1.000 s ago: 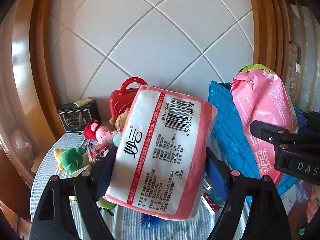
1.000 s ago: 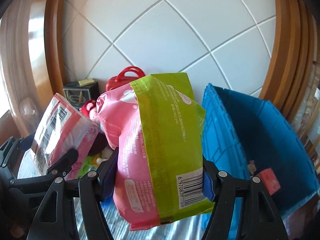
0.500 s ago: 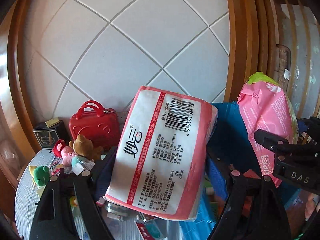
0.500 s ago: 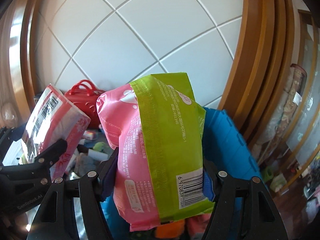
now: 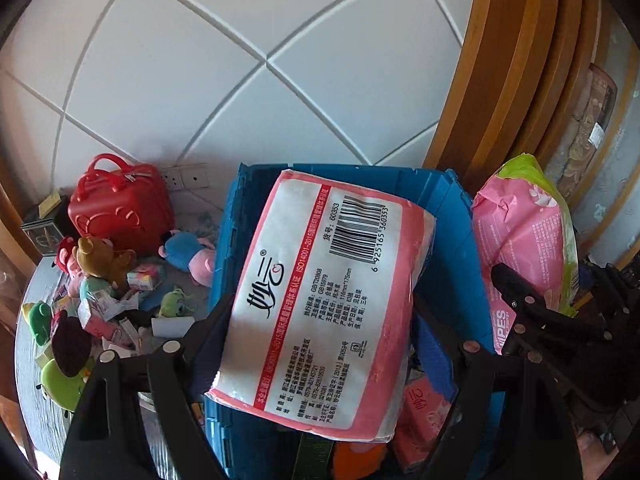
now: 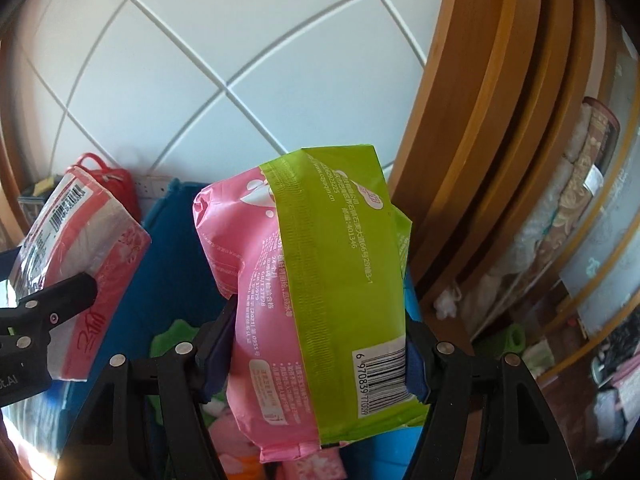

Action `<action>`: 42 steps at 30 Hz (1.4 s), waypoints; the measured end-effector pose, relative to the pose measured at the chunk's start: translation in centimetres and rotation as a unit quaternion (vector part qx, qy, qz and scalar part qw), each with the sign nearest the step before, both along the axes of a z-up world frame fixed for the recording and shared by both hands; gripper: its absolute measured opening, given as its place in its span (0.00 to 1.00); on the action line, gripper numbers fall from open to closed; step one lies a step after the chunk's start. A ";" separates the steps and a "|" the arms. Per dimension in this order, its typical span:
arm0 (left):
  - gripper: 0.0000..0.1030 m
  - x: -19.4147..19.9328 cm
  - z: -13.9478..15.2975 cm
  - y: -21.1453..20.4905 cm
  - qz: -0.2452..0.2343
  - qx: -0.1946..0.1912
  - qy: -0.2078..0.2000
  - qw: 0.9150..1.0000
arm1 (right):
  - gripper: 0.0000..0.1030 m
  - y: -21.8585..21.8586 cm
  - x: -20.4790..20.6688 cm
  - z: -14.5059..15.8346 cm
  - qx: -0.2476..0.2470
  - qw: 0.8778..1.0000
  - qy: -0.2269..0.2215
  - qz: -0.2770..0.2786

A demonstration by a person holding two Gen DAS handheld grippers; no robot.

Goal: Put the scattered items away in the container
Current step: 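Lift both packs and carry them over the blue crate, then open both tools to drop the packs into the crate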

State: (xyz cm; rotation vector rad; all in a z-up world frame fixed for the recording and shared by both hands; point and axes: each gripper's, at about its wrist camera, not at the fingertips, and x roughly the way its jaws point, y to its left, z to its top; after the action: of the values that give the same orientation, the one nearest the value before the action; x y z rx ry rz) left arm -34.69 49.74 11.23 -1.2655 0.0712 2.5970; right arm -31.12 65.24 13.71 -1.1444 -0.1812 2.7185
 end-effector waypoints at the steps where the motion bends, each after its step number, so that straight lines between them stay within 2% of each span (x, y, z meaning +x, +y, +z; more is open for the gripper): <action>1: 0.80 -1.1 -1.2 0.6 0.000 -0.009 -0.010 1.000 | 0.66 0.5 -1.1 -0.9 0.001 1.000 -0.013 -0.004; 5: 0.80 -4.7 -6.4 2.3 0.003 -0.037 -0.050 0.998 | 0.66 2.1 -5.1 -5.3 0.000 0.998 -0.058 -0.016; 10: 0.80 -7.3 -12.2 4.4 0.003 -0.075 -0.115 0.991 | 0.66 3.5 -8.9 -12.7 -0.025 0.989 -0.145 -0.020; 15: 0.80 -8.5 -18.4 4.7 0.009 -0.098 -0.209 0.973 | 0.66 4.1 -10.5 -19.2 -0.016 0.975 -0.222 -0.023; 19: 0.80 -8.8 -21.9 4.9 0.009 -0.132 -0.250 0.959 | 0.66 4.1 -10.9 -22.6 -0.016 0.964 -0.266 -0.019; 22: 0.81 -8.8 -23.6 4.6 0.010 -0.135 -0.281 0.950 | 0.66 4.3 -10.9 -25.0 -0.010 0.953 -0.302 -0.020; 25: 0.81 -8.6 -25.1 4.3 0.005 -0.135 -0.312 0.940 | 0.66 4.6 -10.6 -28.0 -0.006 0.935 -0.353 -0.020; 31: 0.83 -8.1 -26.4 5.0 -0.016 -0.163 -0.326 0.931 | 0.65 5.8 -8.7 -32.0 -0.020 0.915 -0.403 -0.026; 34: 0.83 -7.8 -26.7 5.3 -0.027 -0.174 -0.332 0.927 | 0.65 6.5 -7.9 -32.5 -0.018 0.912 -0.409 -0.031; 39: 0.85 -7.8 -26.9 5.4 -0.025 -0.190 -0.328 0.925 | 0.65 7.2 -6.8 -32.5 -0.026 0.909 -0.415 -0.035; 42: 0.85 -7.8 -27.2 5.6 -0.025 -0.202 -0.331 0.922 | 0.69 7.4 -6.2 -32.1 -0.028 0.909 -0.413 -0.036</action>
State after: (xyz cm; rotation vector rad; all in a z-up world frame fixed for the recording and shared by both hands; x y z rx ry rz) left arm -42.46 55.35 -15.98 -2.1812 0.5213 2.0292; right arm -37.36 72.67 -18.36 -2.1934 -0.1640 2.0085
